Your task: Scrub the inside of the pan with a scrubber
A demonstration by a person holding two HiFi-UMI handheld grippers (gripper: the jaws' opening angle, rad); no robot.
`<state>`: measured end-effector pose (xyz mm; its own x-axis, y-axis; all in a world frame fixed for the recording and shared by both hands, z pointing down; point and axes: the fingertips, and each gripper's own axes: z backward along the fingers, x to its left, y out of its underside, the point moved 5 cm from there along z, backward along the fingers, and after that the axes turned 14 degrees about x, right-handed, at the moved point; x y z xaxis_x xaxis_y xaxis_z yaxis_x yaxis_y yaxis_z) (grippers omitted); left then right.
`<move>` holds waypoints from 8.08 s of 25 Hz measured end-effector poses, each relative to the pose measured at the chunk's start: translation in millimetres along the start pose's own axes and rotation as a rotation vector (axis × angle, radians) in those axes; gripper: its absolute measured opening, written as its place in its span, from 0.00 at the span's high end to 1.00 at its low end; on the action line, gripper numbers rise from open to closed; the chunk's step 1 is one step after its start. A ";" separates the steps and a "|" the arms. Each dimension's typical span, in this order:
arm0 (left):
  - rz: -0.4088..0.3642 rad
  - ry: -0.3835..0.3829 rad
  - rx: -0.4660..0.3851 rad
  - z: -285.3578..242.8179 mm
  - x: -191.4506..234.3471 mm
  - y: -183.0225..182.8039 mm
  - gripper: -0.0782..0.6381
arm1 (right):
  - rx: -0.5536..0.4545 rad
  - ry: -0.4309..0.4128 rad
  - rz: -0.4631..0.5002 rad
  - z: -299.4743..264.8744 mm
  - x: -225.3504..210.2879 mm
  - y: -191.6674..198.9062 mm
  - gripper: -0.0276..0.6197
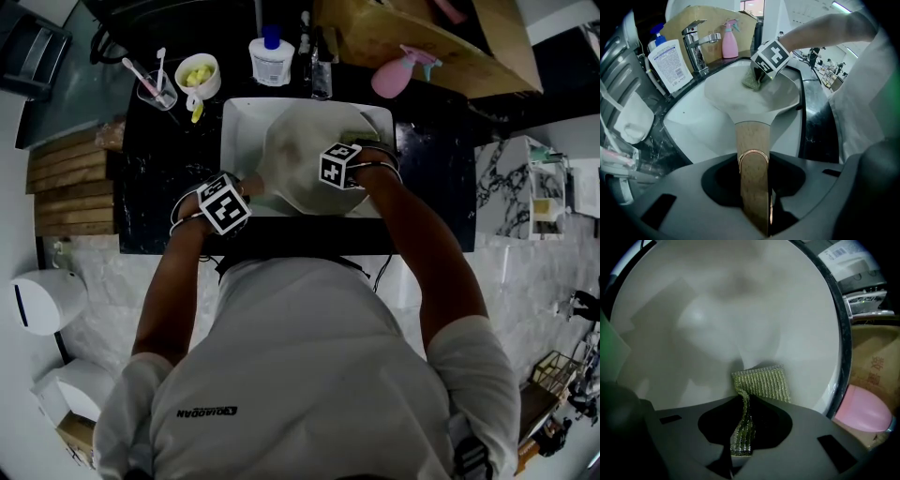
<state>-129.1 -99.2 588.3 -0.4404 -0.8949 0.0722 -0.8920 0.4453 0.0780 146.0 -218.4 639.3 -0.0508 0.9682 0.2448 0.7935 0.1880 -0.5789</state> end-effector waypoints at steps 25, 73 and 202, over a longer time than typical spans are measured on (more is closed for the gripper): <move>-0.001 -0.005 -0.004 0.6 0.1 -0.4 0.69 | -0.033 -0.718 -0.110 22.8 63.5 8.4 0.85; 0.003 -0.001 -0.001 -0.7 1.3 0.3 0.69 | -0.911 -0.068 -0.219 106.7 -24.3 -55.3 0.85; -0.001 -0.018 0.010 -2.9 0.9 0.5 0.69 | -0.438 -0.223 -0.058 23.9 -0.5 -36.8 0.85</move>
<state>-129.7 -99.7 591.3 -0.4409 -0.8959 0.0540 -0.8935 0.4439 0.0680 102.3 -221.9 642.0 -0.1929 0.9789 0.0670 0.9635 0.2019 -0.1760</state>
